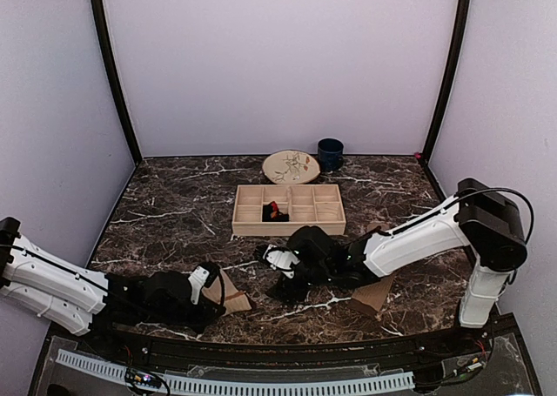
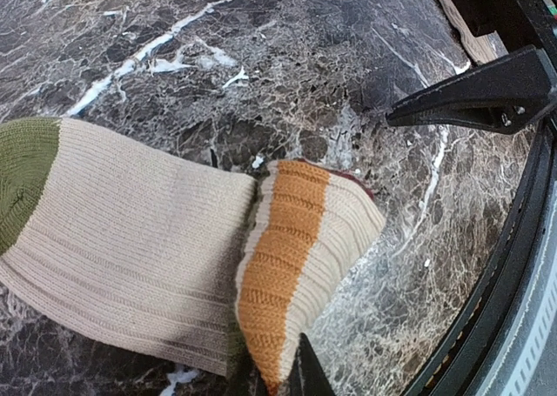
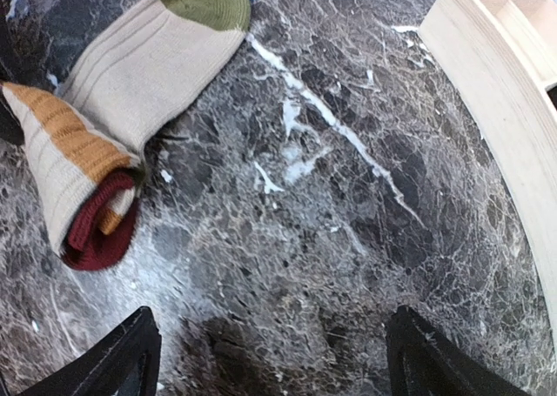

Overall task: Roll the socks
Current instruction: Roll the sock at the center of the board.

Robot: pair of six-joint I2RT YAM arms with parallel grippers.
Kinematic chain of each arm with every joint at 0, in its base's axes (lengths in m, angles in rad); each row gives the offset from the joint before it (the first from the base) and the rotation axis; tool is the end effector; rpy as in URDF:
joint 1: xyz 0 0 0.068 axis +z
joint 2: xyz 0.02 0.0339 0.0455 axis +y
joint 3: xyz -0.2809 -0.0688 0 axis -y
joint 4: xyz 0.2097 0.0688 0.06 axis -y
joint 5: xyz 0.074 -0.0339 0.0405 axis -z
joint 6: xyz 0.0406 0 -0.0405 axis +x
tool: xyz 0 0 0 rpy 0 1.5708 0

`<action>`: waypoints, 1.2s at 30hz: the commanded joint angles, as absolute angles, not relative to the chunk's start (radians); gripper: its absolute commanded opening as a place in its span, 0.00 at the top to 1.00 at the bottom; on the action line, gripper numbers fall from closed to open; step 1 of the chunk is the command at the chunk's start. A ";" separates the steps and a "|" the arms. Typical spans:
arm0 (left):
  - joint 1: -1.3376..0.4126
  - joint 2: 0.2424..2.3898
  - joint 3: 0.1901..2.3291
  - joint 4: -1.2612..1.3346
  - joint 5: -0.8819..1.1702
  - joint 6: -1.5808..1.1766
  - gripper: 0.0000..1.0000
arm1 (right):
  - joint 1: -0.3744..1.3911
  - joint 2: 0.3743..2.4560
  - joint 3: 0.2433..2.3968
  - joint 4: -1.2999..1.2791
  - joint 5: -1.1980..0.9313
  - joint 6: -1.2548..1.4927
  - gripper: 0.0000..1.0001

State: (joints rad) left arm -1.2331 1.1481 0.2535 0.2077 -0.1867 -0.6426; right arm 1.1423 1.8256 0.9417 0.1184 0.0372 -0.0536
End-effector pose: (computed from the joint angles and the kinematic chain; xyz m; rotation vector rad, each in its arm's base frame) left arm 0.0637 -0.1587 0.1714 0.5881 2.2938 -0.7715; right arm 0.1480 0.3203 0.1818 -1.3296 1.9856 0.4890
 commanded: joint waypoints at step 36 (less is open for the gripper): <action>-1.231 1.183 0.228 0.146 -0.113 -0.709 1.00 | 1.434 2.003 1.025 0.334 0.333 -0.441 0.34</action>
State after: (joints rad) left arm -1.2331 1.1706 0.2371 0.2375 -0.1482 -0.6975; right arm 1.4223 1.9717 0.9943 0.3206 0.3199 -0.4034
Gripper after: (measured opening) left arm 0.091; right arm 0.672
